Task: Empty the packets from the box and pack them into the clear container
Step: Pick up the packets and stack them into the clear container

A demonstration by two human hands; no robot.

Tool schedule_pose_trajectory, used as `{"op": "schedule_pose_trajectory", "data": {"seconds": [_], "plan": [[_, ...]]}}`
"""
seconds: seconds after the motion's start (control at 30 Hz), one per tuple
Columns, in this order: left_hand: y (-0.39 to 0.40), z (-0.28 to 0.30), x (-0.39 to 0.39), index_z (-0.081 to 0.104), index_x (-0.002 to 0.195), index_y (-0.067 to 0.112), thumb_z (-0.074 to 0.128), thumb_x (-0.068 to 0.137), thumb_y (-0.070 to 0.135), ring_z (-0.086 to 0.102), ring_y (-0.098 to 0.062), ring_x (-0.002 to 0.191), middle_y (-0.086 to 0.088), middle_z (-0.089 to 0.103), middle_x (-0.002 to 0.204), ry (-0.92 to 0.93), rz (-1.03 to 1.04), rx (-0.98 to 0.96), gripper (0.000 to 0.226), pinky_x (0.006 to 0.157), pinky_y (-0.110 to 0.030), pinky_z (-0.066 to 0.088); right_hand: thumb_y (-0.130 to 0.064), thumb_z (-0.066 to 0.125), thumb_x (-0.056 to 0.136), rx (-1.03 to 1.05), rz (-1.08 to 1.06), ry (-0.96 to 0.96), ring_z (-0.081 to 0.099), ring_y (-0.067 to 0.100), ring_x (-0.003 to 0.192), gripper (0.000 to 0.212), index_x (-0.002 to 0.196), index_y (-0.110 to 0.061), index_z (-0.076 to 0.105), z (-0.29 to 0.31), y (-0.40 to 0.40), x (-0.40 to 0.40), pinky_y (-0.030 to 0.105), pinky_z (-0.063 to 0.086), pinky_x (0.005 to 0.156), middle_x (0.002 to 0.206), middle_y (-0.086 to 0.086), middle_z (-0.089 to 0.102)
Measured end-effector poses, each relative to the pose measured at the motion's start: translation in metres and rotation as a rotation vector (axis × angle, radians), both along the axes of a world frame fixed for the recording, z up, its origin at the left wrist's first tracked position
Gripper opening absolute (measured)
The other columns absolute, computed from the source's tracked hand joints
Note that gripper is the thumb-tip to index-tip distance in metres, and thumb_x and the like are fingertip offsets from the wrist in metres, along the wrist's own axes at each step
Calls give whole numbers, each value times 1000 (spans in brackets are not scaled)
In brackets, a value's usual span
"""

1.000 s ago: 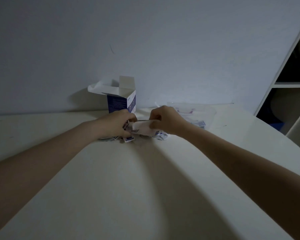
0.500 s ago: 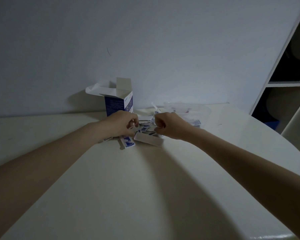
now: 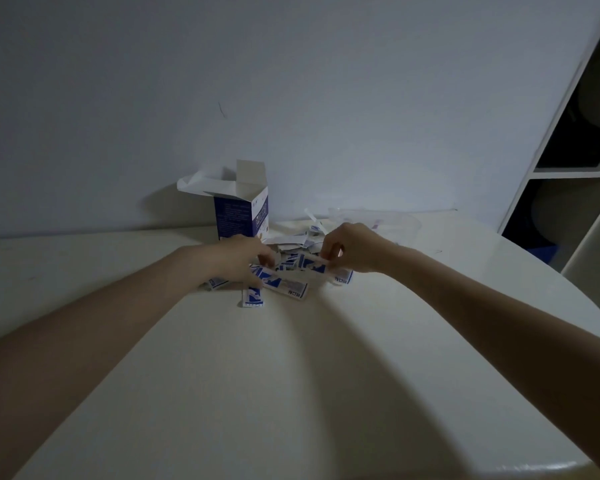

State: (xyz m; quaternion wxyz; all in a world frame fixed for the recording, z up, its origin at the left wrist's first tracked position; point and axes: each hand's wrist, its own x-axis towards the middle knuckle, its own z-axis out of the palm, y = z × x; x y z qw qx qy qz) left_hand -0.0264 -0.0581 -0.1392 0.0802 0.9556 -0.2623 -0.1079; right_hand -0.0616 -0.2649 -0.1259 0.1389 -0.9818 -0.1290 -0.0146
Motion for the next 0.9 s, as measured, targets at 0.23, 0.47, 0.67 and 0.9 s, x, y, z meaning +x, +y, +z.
{"op": "schedule_pose_trajectory", "data": {"seconds": [0.23, 0.47, 0.67, 0.9], "plan": [[-1, 0, 1, 59, 92, 17, 70, 82, 24, 50, -15, 80, 2, 52, 84, -82, -1, -64, 16, 58, -21, 37, -11, 64, 84, 236, 3, 66, 52, 15, 88, 17, 99, -3, 67, 7, 13, -6, 18, 40, 65, 91, 2, 58], [-10, 7, -1, 59, 87, 10, 63, 86, 21, 44, -12, 64, 7, 44, 66, -135, 0, -93, 12, 50, -21, 31, -14, 61, 83, 103, 36, 47, 55, 20, 87, 18, 98, -5, 66, -3, 47, -2, 21, 40, 62, 108, 12, 65], [1, 13, 1, 50, 81, 23, 63, 85, 13, 55, -14, 78, 4, 58, 80, -69, 37, -241, 16, 64, -23, 43, 2, 56, 84, 264, -37, -84, 58, 20, 86, 20, 101, -8, 57, 3, 43, 4, 15, 47, 56, 106, 8, 63], [12, 15, -1, 56, 113, 19, 67, 83, 12, 62, -14, 92, 3, 63, 98, 148, 50, -158, 33, 88, -31, 50, 2, 49, 85, 159, -50, -191, 63, 24, 99, 29, 109, -5, 63, 8, 28, -1, 24, 48, 74, 111, 11, 68]]}}
